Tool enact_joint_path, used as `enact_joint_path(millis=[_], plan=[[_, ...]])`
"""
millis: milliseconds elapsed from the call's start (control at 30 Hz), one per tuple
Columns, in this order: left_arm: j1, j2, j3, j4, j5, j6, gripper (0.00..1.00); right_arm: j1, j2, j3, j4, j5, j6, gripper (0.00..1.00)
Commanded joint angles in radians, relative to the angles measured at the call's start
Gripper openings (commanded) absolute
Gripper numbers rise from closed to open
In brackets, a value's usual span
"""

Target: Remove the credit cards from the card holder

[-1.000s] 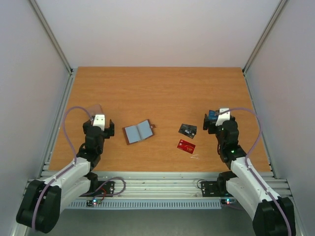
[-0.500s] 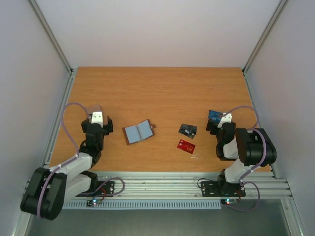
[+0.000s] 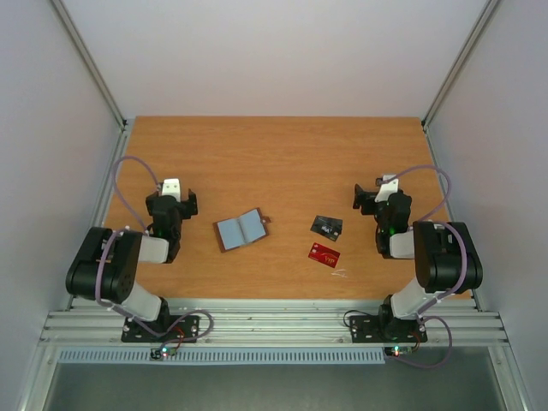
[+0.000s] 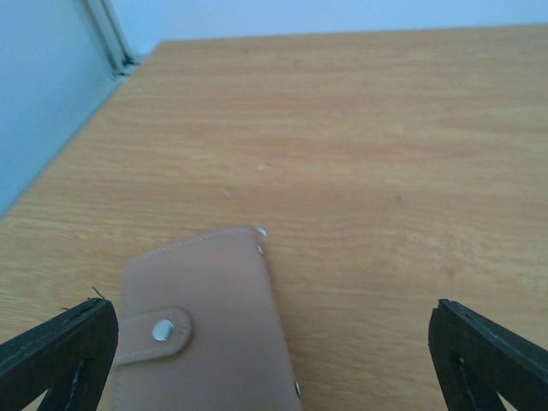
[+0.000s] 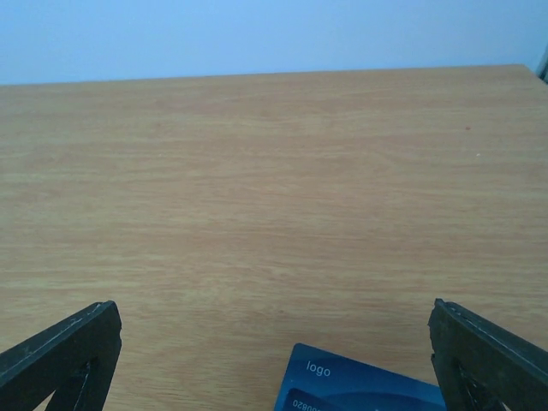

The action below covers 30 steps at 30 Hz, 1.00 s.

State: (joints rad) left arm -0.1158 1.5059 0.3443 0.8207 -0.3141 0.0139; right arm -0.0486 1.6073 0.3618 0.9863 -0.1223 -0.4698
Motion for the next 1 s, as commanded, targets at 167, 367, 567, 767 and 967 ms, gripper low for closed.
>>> enact_joint_path(millis=[167, 367, 567, 767, 967], plan=[[0.033, 0.066, 0.012, 0.187, 0.138, 0.039, 0.99, -0.019, -0.016, 0.06, -0.154, -0.008, 0.011, 0.98], [0.034, 0.062, 0.023, 0.158, 0.133, 0.032, 0.99, -0.019, -0.016, 0.059, -0.153, 0.0, 0.013, 0.98], [0.034, 0.062, 0.025, 0.153, 0.135, 0.032, 0.99, -0.019, -0.017, 0.06, -0.153, 0.0, 0.013, 0.98], [0.036, 0.06, 0.03, 0.141, 0.14, 0.029, 0.99, -0.019, -0.016, 0.062, -0.156, 0.0, 0.013, 0.98], [0.036, 0.058, 0.032, 0.136, 0.141, 0.029, 0.99, -0.019, -0.016, 0.062, -0.157, 0.0, 0.014, 0.99]])
